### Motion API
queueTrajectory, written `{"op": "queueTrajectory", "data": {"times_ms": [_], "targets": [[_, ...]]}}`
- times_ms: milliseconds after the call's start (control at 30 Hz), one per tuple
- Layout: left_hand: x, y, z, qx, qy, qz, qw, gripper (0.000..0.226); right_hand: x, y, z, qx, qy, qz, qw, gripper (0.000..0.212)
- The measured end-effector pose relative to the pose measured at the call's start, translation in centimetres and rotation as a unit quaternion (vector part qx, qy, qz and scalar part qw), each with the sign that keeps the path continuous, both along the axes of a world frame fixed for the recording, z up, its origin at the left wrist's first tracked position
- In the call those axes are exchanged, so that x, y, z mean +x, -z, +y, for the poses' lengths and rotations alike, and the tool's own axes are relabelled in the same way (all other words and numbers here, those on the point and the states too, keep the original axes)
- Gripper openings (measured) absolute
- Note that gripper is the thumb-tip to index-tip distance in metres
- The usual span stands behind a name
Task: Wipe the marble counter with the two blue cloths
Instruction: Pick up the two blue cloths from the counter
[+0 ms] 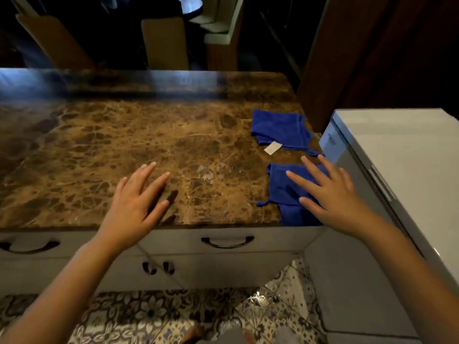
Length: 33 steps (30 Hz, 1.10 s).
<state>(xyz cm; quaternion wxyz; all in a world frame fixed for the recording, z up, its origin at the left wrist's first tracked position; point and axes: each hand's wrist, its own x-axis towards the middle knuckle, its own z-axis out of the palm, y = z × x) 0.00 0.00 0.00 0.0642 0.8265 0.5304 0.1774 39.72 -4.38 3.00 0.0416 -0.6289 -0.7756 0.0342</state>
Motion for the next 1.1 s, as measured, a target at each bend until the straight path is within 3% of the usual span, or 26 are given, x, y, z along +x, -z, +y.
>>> {"op": "queueTrajectory", "data": {"times_ms": [100, 167, 233, 367, 533, 700, 867, 967, 1100], "targets": [[-1.2, 1.1, 2.7, -0.07, -0.057, 0.085, 0.992, 0.075, 1.2, 0.1, 1.4, -0.145, -0.01, -0.106, 0.984, 0.05], [-1.7, 1.8, 3.9, -0.107, -0.088, 0.107, 0.985, 0.078, 1.3, 0.0, 1.9, -0.216, -0.009, -0.089, 0.972, 0.056], [-1.8, 2.5, 4.1, -0.104, -0.103, 0.126, 0.981, 0.079, 0.9, -0.1, 1.8, -0.227, -0.02, -0.087, 0.97, 0.057], [-1.7, 2.5, 4.2, -0.094, -0.106, 0.11, 0.984, 0.077, 0.6, 0.5, 1.6, -0.141, -0.02, -0.164, 0.976, 0.06], [-1.6, 2.6, 4.1, -0.081, -0.104, 0.086, 0.988, 0.076, 0.0, 1.5, 1.7, 0.022, -0.048, -0.052, 0.997, 0.052], [-1.7, 2.5, 4.0, -0.081, -0.107, 0.082, 0.987, 0.075, -0.5, 2.4, 2.0, 0.144, -0.02, 0.105, 0.984, 0.026], [-1.7, 2.5, 4.1, -0.079, -0.11, 0.078, 0.988, 0.074, -3.2, -0.9, 4.4, 0.11, 0.093, 0.386, 0.911, 0.032], [-1.7, 2.6, 4.0, -0.076, -0.113, 0.078, 0.988, 0.073, -6.9, -3.7, 7.2, 0.149, 0.049, 0.393, 0.906, 0.03], [-1.6, 2.6, 4.0, -0.075, -0.114, 0.076, 0.988, 0.072, -12.4, -2.9, 11.4, 0.137, 0.011, 0.286, 0.948, 0.023]]}}
